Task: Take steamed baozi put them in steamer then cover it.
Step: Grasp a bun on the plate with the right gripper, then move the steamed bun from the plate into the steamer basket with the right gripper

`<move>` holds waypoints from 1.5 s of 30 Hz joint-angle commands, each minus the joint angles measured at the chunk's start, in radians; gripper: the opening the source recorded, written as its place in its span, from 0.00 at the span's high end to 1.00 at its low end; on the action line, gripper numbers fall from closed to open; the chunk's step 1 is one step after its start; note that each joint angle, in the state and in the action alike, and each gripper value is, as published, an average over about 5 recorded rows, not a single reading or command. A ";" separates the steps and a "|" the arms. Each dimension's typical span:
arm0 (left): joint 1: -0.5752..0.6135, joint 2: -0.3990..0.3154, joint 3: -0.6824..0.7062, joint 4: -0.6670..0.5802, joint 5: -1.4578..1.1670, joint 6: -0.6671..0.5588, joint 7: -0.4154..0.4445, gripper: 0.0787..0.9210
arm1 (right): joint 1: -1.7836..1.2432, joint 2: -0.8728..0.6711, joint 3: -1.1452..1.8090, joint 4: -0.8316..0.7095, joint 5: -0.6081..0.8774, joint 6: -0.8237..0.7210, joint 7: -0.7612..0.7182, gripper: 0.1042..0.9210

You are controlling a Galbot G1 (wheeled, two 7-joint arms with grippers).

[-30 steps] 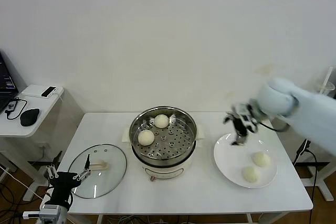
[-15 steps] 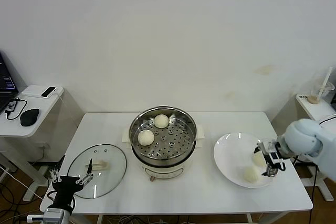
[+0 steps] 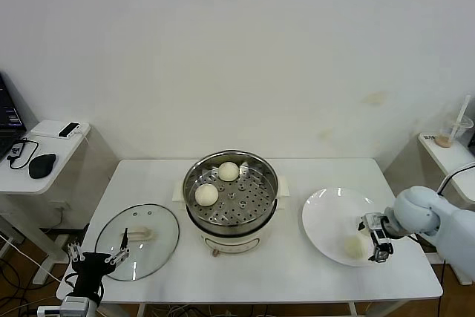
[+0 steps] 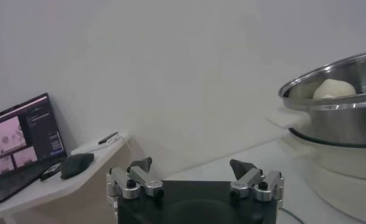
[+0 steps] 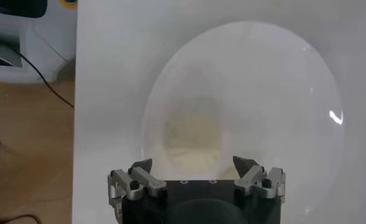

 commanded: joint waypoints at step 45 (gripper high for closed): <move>0.000 0.009 -0.021 -0.022 -0.022 -0.003 -0.006 0.12 | 0.775 0.118 -0.281 -0.050 0.304 -0.055 -0.087 0.37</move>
